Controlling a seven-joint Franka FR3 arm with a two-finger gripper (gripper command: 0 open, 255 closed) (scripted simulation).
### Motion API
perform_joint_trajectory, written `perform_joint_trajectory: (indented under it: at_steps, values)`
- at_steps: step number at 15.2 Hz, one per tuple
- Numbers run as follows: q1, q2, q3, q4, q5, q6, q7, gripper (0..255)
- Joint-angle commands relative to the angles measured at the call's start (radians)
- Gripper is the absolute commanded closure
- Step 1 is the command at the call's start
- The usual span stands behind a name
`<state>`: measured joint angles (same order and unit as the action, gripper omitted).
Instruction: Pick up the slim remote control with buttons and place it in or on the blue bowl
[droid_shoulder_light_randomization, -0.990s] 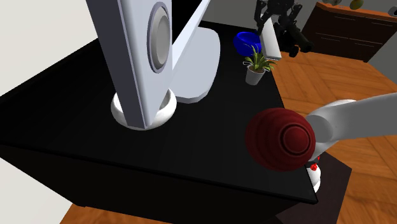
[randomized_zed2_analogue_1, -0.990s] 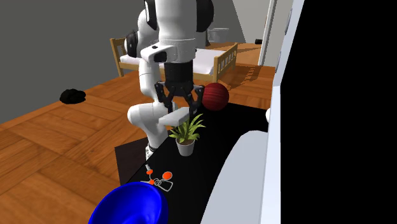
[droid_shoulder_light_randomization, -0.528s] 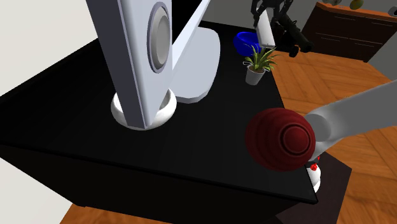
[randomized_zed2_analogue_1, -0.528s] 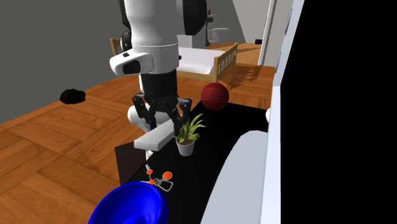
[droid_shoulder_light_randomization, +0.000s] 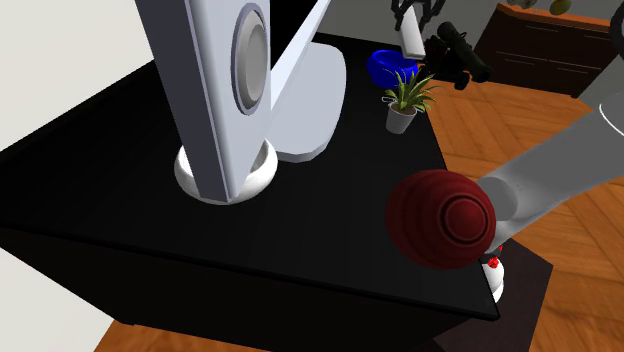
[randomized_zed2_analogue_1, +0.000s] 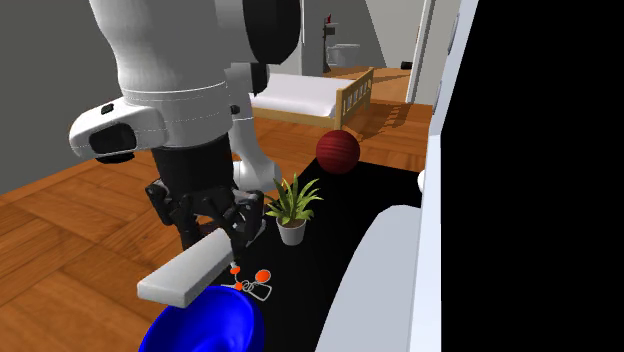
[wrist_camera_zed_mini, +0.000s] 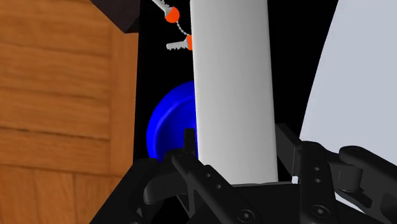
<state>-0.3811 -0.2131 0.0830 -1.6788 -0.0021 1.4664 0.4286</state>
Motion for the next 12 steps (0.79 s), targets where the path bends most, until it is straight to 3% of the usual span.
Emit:
perform_joint_trajectory:
  at_steps: [1, 5, 12]
  values:
    - [-0.011, 0.08, -0.014, 0.081, -0.009, -0.001, -0.024, 255]
    - [-0.029, 0.218, -0.035, 0.244, -0.019, -0.024, -0.065, 255]
    - [-0.03, 0.181, -0.036, 0.1, -0.017, 0.082, -0.065, 255]
